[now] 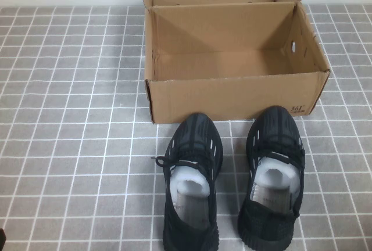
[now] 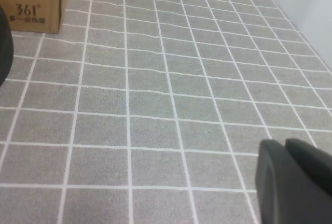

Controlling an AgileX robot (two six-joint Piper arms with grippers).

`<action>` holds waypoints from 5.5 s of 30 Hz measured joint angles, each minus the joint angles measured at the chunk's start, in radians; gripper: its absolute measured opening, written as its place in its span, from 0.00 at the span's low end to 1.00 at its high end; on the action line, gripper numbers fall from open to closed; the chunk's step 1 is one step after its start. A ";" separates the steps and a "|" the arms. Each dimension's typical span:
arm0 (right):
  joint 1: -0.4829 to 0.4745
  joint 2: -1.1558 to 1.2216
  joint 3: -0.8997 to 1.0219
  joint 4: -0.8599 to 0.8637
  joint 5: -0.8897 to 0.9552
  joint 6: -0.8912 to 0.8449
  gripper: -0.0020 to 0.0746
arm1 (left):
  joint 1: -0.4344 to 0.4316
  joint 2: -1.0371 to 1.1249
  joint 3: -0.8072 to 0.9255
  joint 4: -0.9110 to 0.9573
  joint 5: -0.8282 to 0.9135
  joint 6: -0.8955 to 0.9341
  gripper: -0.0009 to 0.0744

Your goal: Put shoes into padded shoe box

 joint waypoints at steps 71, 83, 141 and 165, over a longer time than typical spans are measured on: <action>0.000 0.002 -0.206 0.279 -1.091 0.231 0.02 | 0.000 0.000 0.000 0.000 0.000 0.000 0.01; 0.000 0.285 -0.859 0.183 -0.183 0.324 0.02 | 0.000 0.000 0.000 0.000 0.000 0.000 0.01; 0.757 1.450 -1.079 -0.013 0.485 -0.278 0.66 | 0.000 0.000 0.000 0.000 0.000 0.000 0.01; 0.758 1.447 -1.291 0.066 0.799 -0.252 0.02 | 0.000 0.000 0.000 0.000 0.000 0.000 0.01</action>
